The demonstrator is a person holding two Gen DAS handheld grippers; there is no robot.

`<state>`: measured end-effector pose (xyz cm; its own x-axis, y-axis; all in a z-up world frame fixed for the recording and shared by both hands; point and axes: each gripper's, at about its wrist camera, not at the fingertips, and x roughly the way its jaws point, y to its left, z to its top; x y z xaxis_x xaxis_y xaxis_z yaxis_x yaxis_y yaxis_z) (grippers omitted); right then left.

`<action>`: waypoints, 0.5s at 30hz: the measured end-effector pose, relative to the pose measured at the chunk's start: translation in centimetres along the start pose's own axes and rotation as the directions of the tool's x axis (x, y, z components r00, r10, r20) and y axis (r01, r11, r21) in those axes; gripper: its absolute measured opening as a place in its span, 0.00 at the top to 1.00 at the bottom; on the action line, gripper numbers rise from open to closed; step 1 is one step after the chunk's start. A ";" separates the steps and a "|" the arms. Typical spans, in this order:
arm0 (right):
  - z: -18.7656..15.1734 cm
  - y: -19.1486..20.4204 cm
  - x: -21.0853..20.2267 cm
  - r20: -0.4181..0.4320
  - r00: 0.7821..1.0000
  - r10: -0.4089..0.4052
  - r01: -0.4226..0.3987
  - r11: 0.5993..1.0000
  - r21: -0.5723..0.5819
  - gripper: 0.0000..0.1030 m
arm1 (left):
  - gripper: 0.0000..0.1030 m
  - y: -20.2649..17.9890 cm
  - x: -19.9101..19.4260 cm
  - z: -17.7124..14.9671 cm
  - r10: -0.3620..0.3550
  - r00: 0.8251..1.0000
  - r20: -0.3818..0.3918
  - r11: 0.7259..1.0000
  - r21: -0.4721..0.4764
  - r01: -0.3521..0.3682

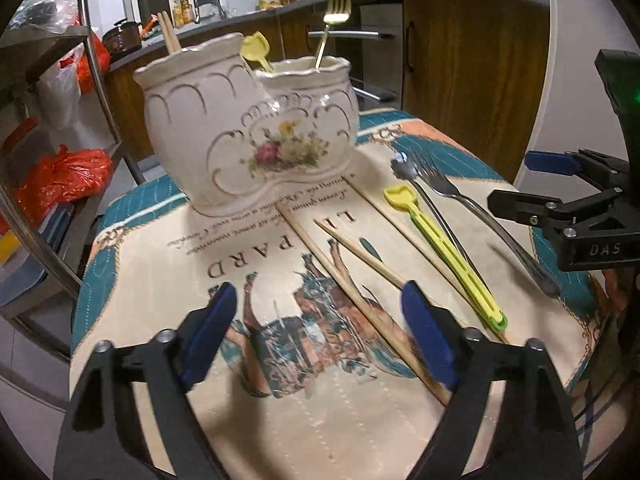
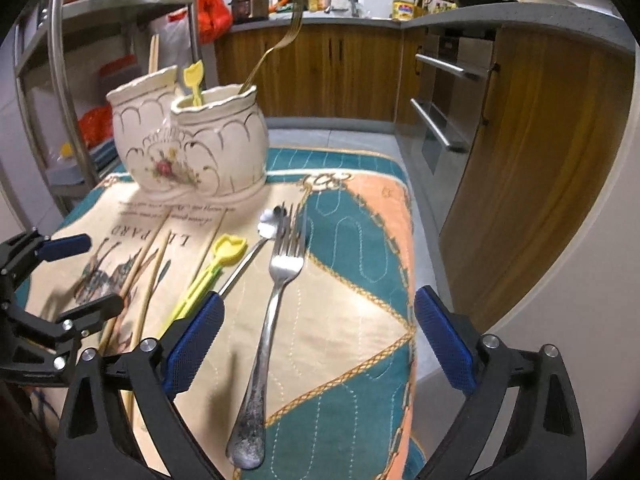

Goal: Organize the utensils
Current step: 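Withdraw both open tools from the vases back toward the utensils, then grasp a third chopstick with the left tool while the right grasps the silver fork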

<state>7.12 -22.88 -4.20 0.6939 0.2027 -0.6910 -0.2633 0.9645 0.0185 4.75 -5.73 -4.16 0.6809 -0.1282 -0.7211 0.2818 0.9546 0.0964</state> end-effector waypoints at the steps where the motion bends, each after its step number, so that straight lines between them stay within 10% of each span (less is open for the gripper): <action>1: -0.1 0.1 0.1 -0.006 1.000 0.004 -0.004 1.000 -0.003 0.23 | 0.27 -0.1 0.0 0.0 -0.006 1.000 -0.006 1.000 -0.001 0.006; 15: -0.6 1.6 1.6 -0.082 0.993 0.085 -0.086 0.996 -0.010 0.84 | 0.93 0.0 0.2 -0.2 -0.084 0.995 -0.049 0.996 0.004 0.085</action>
<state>7.40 -21.08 -5.66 0.6113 0.2695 -0.7441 -0.3288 0.9417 0.0710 4.74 -5.66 -4.46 0.6210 -0.1950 -0.7592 0.3410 0.9393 0.0377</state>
